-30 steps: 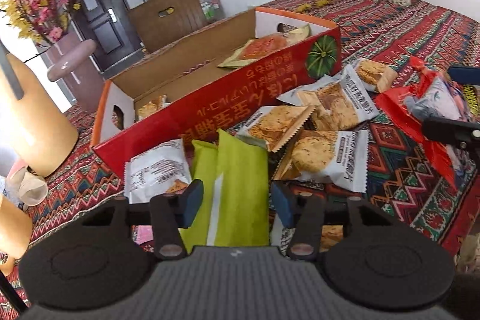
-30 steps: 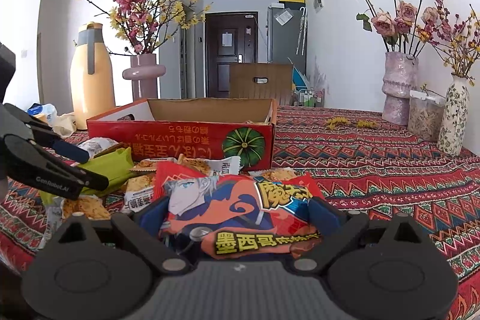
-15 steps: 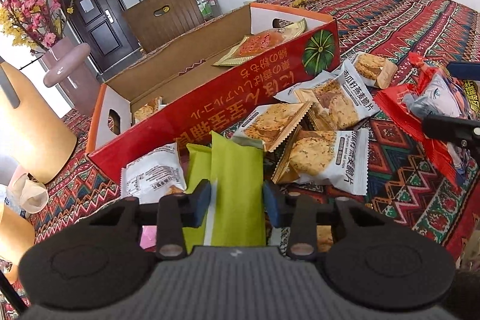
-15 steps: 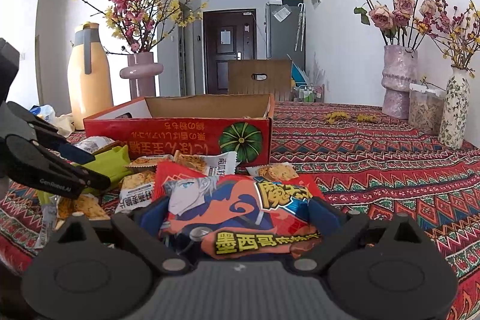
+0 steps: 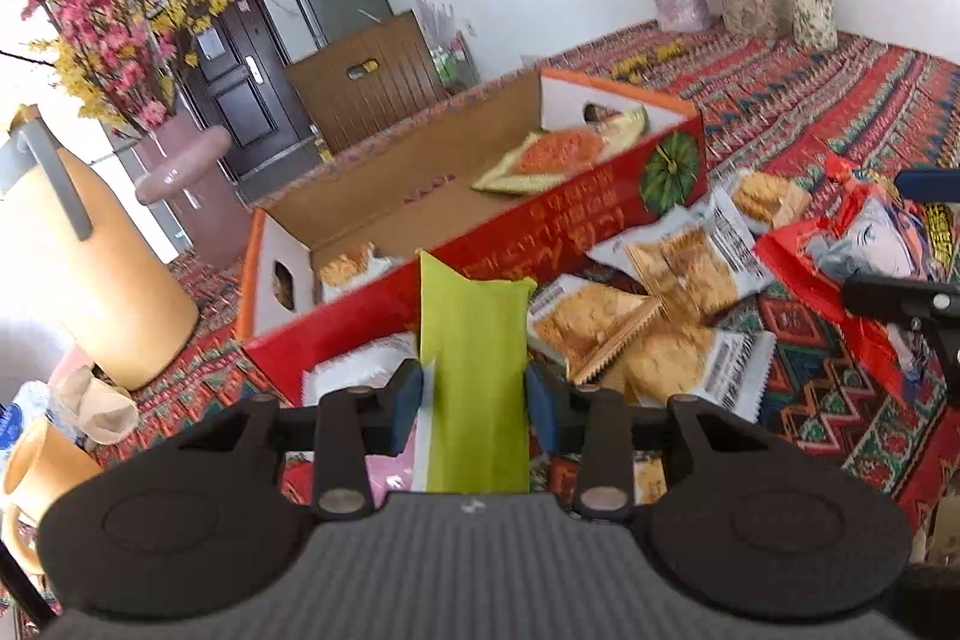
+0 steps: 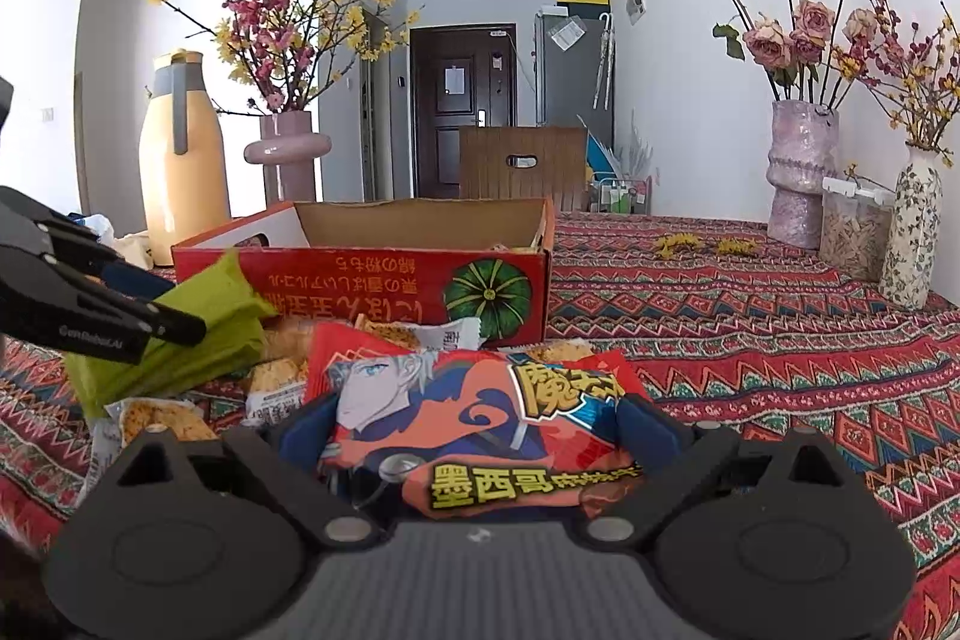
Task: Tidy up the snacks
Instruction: 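Lift both held packets and carry them over the box, then lower both packets into the box and open both grippers, then withdraw both grippers from the box back to the snack pile, then grasp a cracker packet with the right gripper, then grasp another green long packet with the left gripper while the right holds the cracker packet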
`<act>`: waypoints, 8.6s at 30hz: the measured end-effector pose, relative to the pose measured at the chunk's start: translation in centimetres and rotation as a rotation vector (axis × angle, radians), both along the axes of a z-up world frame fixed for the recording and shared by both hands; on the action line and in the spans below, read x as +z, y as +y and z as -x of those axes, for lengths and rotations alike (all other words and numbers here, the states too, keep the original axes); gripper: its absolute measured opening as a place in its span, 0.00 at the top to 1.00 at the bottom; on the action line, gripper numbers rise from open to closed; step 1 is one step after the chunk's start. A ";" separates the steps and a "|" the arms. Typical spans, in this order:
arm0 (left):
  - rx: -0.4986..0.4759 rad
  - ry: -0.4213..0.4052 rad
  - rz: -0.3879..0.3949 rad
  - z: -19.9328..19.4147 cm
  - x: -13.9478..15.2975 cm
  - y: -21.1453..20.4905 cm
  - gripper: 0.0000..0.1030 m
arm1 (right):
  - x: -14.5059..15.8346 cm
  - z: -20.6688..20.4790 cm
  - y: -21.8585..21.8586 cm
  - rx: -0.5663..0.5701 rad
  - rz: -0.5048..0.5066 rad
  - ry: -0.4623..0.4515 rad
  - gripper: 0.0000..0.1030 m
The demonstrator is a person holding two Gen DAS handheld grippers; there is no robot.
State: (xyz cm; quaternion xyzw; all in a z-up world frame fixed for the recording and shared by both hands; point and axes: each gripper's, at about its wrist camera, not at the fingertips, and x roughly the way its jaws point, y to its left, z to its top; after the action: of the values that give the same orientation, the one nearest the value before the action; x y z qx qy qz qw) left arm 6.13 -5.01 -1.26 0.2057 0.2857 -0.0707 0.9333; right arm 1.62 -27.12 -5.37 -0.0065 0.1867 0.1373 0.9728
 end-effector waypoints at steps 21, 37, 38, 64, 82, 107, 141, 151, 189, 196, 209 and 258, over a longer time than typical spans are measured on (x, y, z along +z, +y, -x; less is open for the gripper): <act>0.071 -0.180 0.237 -2.6 6.7 2.2 0.81 | 4.6 -4.3 2.9 0.037 0.019 -0.153 0.05; 0.113 0.058 0.276 -3.3 1.6 2.2 0.32 | 3.2 -4.8 2.5 0.021 -0.005 -0.094 0.05; 0.124 0.077 0.273 -3.5 1.3 1.9 0.32 | 3.0 -4.7 2.3 0.017 -0.009 -0.086 0.05; 0.227 0.044 0.354 -4.6 4.2 2.0 0.63 | 3.7 -3.3 1.4 0.024 -0.030 -0.118 0.06; 0.287 -0.092 0.403 -12.1 7.3 4.8 0.63 | 7.7 -13.9 6.2 0.051 0.002 -0.142 0.06; 0.292 -0.135 0.439 -13.6 2.9 6.3 0.25 | 4.1 -19.1 8.0 0.072 -0.031 -0.034 0.05; 0.339 -0.238 0.419 -6.3 5.7 6.7 0.00 | 7.1 -12.6 4.6 0.086 -0.138 -0.070 0.00; 0.364 -0.194 0.381 -3.8 3.2 8.3 0.00 | 4.7 -9.6 2.3 0.030 -0.096 0.007 0.00; 0.378 -0.150 0.405 -3.6 -1.7 9.4 0.00 | -0.6 -14.5 -1.3 -0.087 0.022 0.281 0.36; 0.377 -0.146 0.403 -3.6 -1.8 9.4 0.00 | -1.1 -13.9 -0.6 -0.050 0.040 0.274 0.60; 0.390 -0.121 0.388 -4.1 -2.0 9.3 0.00 | 0.1 -9.5 -1.4 -0.102 -0.053 0.128 0.61; 0.107 0.153 0.268 -0.2 -3.6 3.3 0.60 | -0.7 -7.9 -2.1 -0.023 -0.155 0.133 0.60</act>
State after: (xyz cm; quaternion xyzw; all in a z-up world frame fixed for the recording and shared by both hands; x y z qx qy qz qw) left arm 6.34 -1.72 -4.88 0.0576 0.3545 -0.0740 0.9303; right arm 9.53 -29.17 -6.03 0.0799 0.2399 0.1401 0.9573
